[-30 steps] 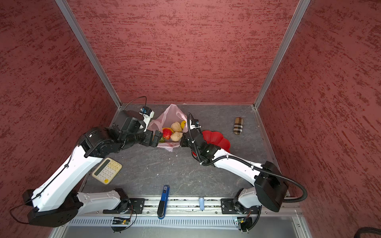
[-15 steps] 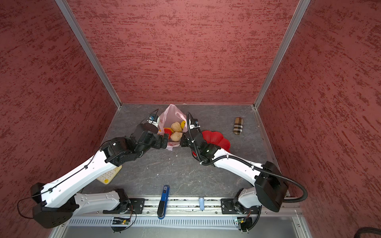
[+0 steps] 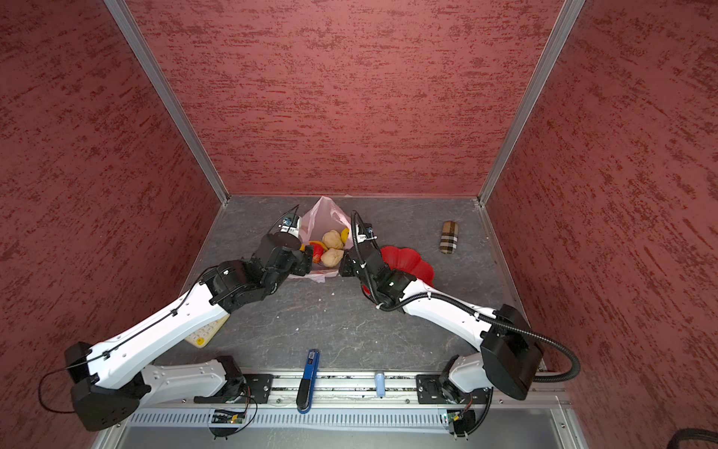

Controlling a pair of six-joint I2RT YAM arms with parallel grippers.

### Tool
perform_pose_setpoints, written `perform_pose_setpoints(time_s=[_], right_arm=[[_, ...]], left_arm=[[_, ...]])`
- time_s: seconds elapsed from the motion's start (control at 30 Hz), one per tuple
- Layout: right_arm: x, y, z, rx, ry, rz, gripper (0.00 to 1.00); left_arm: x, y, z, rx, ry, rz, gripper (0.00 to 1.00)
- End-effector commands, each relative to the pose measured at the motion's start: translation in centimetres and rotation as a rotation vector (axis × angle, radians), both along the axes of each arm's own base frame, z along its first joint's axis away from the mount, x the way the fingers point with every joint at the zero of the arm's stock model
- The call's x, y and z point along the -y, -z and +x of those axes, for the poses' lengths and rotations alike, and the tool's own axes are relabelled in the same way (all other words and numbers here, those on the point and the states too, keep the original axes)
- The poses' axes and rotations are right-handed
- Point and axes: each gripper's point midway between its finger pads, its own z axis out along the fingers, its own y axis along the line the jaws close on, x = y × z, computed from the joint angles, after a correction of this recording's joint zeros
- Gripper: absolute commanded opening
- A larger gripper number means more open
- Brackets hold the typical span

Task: Take fruits out of the plastic bag
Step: Spread open the plastic bag at the center of the table.

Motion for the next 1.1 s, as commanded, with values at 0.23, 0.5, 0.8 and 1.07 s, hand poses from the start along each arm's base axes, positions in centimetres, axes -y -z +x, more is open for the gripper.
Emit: perform_pose_setpoints(time_s=[0.23,0.5,0.8,1.07], right_arm=[[0.8,-0.4,-0.4,0.02,0.024,0.061,0.02],[3.3,4.9,-2.7,-0.085,0.047,0.02,0.03],[3.0,8.3,-4.6,-0.224,-0.005,-0.014,0.09],[3.6,6.8,-7.1,-0.28,-0.035,-0.047,0.32]], left_arm=[[-3.1,0.2,-1.3,0.033,-0.092,-0.072,0.3],[-6.7,2.6,-5.2,0.023,-0.208,-0.207,0.26],[-7.9,5.6,-7.6,-0.011,-0.274,-0.262,0.25],[-8.7,7.9,-9.7,-0.071,-0.294,-0.295,0.25]])
